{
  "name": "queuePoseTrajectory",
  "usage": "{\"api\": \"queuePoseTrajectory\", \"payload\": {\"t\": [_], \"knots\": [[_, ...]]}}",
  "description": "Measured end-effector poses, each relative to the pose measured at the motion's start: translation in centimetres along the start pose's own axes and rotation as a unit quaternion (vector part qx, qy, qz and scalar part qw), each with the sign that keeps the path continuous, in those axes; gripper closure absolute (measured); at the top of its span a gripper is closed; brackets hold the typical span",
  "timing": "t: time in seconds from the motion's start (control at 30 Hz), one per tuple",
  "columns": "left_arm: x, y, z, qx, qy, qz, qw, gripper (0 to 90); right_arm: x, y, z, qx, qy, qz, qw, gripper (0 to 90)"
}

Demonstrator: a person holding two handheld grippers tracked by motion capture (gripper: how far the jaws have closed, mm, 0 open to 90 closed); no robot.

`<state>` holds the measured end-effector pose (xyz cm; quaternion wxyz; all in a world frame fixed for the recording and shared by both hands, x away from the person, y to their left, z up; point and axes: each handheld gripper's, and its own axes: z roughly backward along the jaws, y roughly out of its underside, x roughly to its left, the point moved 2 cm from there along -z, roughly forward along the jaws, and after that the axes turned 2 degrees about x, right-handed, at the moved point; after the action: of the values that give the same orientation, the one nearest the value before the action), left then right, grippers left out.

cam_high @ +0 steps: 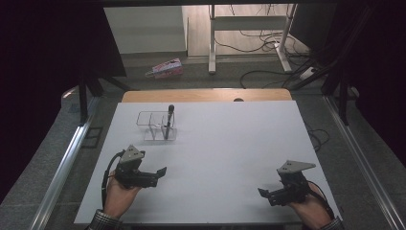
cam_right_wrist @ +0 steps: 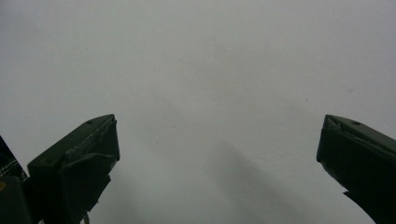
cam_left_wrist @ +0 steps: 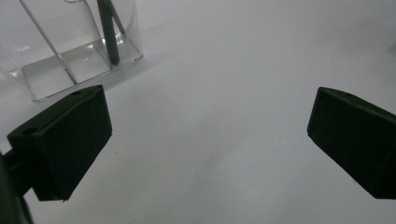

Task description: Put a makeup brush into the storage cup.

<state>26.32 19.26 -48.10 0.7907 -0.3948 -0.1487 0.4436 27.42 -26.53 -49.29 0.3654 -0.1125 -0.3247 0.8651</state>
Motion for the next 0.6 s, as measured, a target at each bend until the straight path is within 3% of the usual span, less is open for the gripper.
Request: {"api": "queuePoseTrajectory", "payload": {"t": [0.27, 0.6], "knots": [[-0.3, 0.7, 0.5, -0.001, 0.0, 0.004, 1.0, 0.4, 0.0, 0.0, 0.1, -0.001, 0.001, 0.0, 1.0, 0.0], [-0.9, 1.4, 0.8, 0.008, -0.011, -0.008, 0.9999, 0.4, -0.1, 0.0, 0.1, -0.004, 0.001, -0.001, 1.0, 0.0]]}}
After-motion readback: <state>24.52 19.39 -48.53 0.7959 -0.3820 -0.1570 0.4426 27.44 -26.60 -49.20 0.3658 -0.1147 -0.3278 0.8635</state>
